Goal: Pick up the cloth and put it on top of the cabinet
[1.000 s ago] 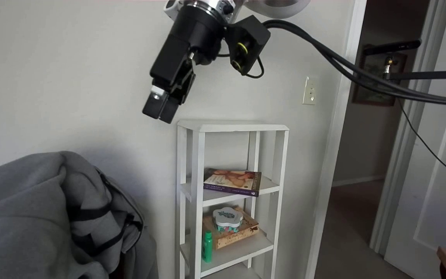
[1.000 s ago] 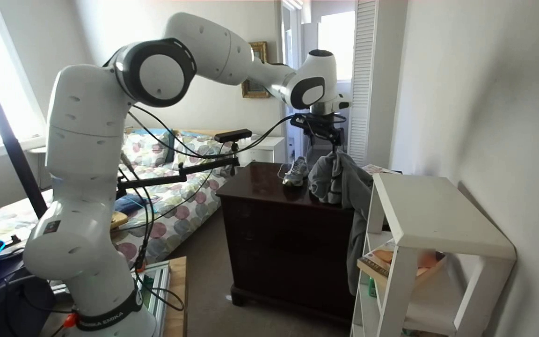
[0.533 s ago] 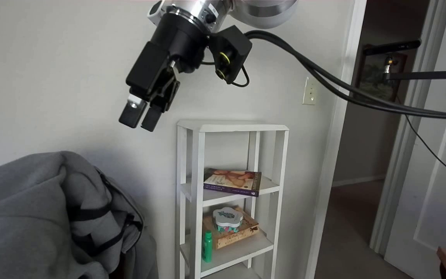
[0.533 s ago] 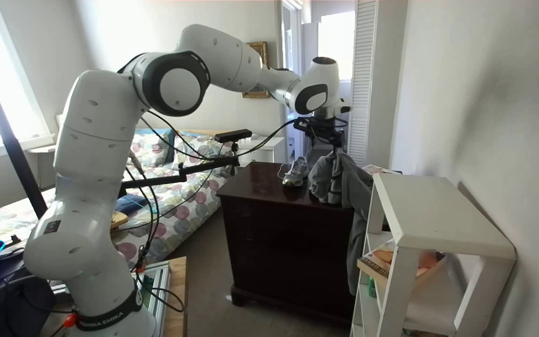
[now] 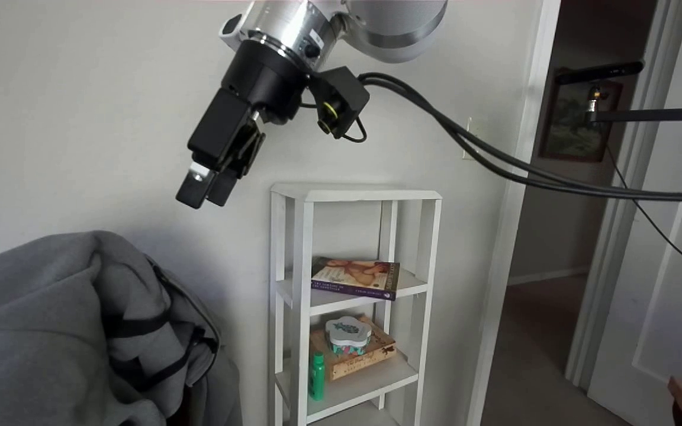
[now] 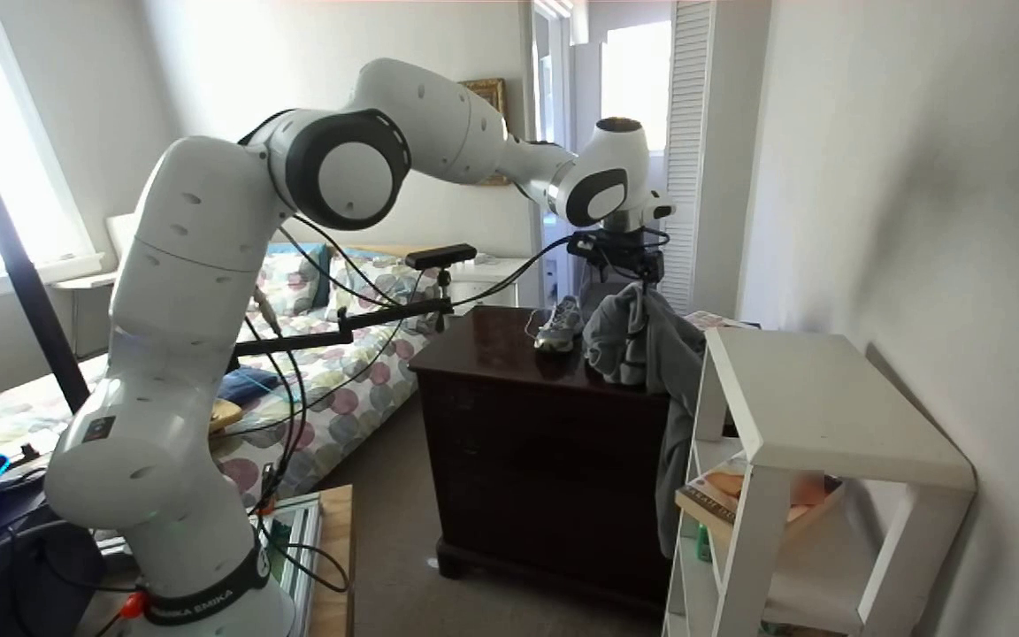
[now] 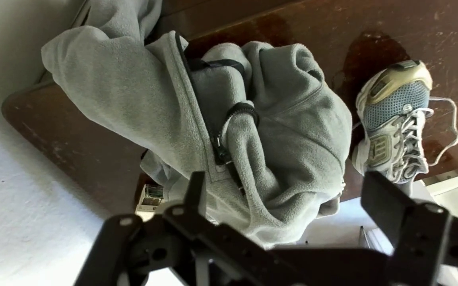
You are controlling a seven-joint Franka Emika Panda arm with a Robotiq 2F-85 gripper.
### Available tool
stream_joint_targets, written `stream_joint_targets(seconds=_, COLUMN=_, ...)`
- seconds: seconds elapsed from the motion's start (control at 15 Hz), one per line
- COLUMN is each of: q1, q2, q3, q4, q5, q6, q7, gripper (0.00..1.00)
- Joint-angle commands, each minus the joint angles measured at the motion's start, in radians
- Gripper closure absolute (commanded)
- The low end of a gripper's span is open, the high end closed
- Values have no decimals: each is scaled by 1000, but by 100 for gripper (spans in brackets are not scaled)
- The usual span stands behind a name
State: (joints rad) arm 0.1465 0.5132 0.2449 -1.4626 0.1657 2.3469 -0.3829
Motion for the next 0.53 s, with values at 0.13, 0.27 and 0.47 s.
stream_joint_targets(seconds=0.13, q1=-6, q2=181, q3=35, q4=180, q5=-27, q6=25, q7=-170, gripper=0)
stream_joint_targets(seconds=0.27, q1=-6, q2=229, q3=45, q4=228, q5=-35, q6=28, q7=-220, gripper=0)
stream_joint_targets(seconds=0.47, q1=-1, q2=297, q3=57, q4=297, q5=-41, q6=42, q7=-289, gripper=0)
